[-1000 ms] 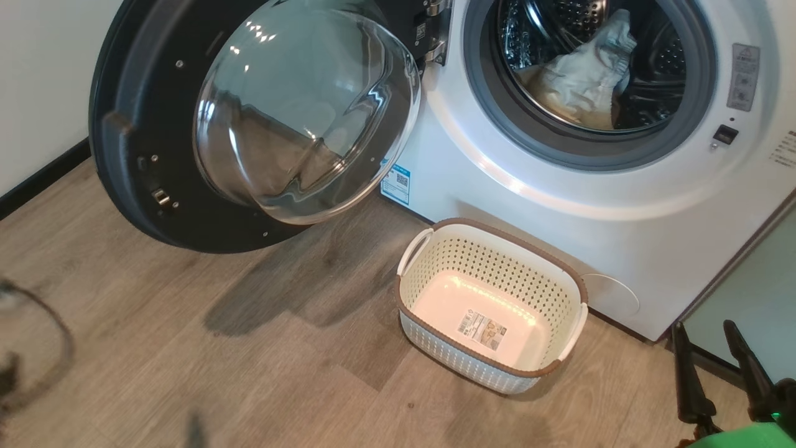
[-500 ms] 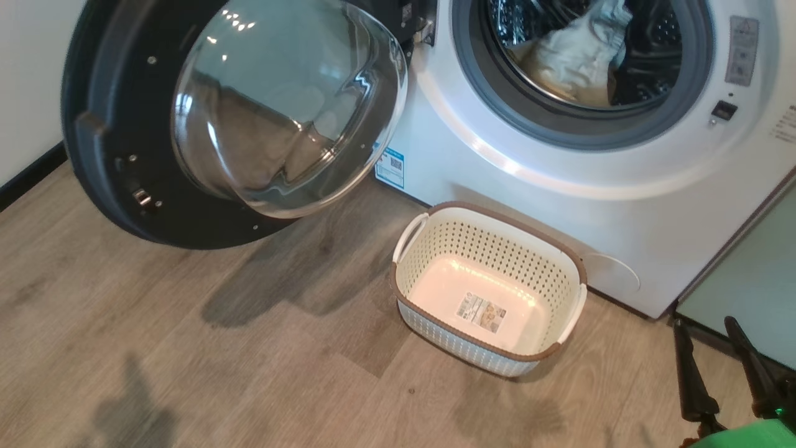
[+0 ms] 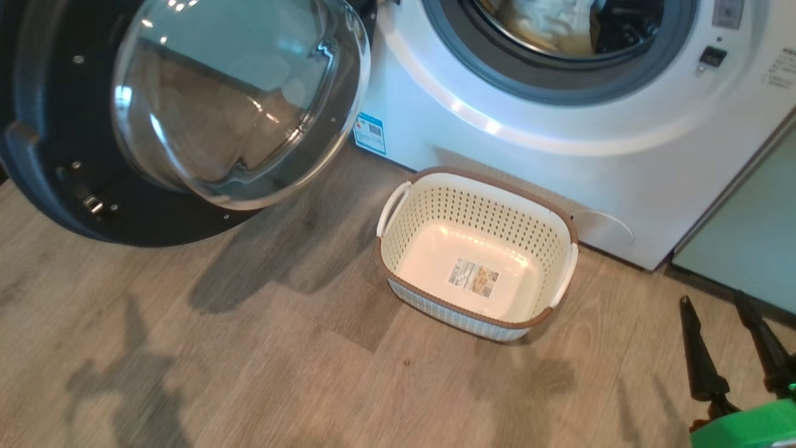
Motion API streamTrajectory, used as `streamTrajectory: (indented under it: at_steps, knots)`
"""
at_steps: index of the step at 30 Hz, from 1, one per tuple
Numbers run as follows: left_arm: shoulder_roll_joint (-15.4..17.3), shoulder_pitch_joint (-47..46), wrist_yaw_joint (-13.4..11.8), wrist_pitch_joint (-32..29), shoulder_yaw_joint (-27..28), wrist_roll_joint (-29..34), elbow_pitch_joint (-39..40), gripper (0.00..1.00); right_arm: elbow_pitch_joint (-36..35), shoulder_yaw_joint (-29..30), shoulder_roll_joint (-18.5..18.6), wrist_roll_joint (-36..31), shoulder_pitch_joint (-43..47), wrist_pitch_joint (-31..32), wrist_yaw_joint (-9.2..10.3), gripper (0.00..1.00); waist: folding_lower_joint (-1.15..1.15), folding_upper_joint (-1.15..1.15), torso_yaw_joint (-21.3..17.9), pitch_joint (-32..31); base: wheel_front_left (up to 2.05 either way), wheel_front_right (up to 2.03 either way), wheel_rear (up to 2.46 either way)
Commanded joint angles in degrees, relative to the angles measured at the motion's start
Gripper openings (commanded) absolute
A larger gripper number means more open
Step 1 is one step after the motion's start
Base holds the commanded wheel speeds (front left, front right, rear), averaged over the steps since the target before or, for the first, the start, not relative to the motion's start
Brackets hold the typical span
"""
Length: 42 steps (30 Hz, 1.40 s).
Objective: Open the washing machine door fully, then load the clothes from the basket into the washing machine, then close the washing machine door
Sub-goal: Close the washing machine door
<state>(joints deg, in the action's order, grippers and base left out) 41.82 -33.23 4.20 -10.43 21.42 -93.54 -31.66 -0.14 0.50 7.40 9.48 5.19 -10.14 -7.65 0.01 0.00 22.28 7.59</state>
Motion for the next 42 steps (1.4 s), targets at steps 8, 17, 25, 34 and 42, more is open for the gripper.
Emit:
streamTrajectory:
  at_steps: [8,17,25,34,42]
  knots:
    - [3.14,-4.43,2.51,-4.93,-2.41,-0.24,-3.66,0.0,-4.1,-0.51,2.92,-0.49,-3.16,1.45,0.16,1.0,-0.01,0.0,-1.55,3.12,0.0,0.0,0.0]
    - [1.04,-5.59,3.03,-10.07,-5.12,-1.25,-4.97,0.0,-5.27,-0.57,3.65,-0.53,-3.84,2.5,0.16,1.0,-0.01,0.0,-2.0,4.48,0.0,0.0,0.0]
    - [0.37,-6.05,3.16,-12.79,-5.66,-2.1,-5.93,0.0,-5.51,-0.42,3.81,-0.49,-4.13,2.6,0.16,1.0,-0.01,0.0,-2.27,5.15,0.0,0.0,0.0]
    - [-0.33,-6.09,3.24,-14.28,-6.15,-2.11,-6.83,0.0,-5.4,-0.68,3.91,-0.48,-4.55,2.61,0.16,1.0,-0.01,0.0,-2.51,5.34,0.0,0.0,0.0]
    - [-0.82,-6.08,3.27,-16.92,-5.7,-3.51,-7.09,0.0,-5.24,-0.58,3.88,-0.59,-4.4,2.69,0.16,1.0,-0.01,0.0,-2.68,4.94,0.0,0.0,0.0]
